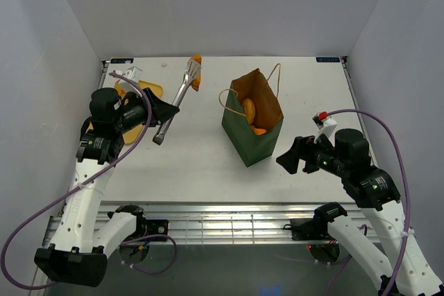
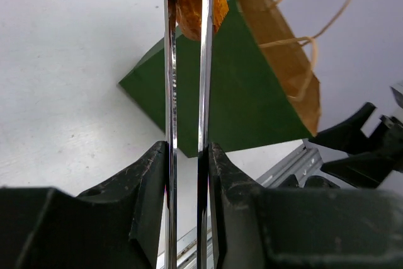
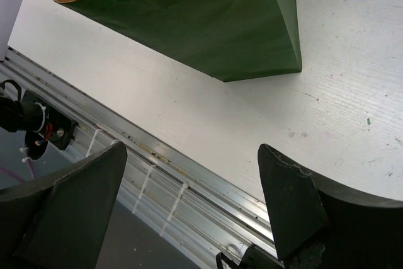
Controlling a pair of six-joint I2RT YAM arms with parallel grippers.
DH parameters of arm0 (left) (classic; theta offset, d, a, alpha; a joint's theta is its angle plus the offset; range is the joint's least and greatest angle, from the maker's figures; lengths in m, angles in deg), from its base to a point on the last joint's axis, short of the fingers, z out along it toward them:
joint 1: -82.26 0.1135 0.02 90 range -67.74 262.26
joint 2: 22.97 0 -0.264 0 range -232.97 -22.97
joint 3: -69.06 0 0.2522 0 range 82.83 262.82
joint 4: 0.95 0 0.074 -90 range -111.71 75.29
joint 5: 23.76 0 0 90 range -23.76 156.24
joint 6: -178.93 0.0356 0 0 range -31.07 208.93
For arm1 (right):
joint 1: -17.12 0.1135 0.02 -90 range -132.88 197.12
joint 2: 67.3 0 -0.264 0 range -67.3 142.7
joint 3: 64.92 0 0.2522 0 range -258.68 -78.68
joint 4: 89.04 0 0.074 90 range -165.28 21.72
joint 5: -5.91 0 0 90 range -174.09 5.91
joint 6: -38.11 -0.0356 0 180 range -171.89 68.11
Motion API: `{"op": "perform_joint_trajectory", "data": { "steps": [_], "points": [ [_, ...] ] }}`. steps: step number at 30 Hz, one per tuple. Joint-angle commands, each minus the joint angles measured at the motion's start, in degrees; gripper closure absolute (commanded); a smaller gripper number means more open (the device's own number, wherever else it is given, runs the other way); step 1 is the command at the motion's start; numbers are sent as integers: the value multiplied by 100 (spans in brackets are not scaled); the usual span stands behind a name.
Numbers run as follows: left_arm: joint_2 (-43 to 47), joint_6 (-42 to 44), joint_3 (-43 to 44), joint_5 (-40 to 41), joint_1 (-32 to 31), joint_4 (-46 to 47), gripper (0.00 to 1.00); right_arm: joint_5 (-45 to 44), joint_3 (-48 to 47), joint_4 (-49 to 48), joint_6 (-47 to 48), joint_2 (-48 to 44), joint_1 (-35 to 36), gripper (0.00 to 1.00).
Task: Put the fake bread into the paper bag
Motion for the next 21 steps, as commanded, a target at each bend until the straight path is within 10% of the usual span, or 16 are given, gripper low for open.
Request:
{"op": "perform_joint_trajectory", "data": {
  "steps": [1, 12, 21],
  "points": [
    [392, -284, 334, -417, -138, 427, 64, -171, 83, 2, -219, -120, 13, 10],
    [534, -1514, -26, -1104, -393, 2036, 61, -206, 39, 134, -439, -243, 22, 10],
    [-205, -1191, 290, 187, -2421, 2414, 61, -206, 21, 222, -474, -313, 22, 10]
  ]
}}
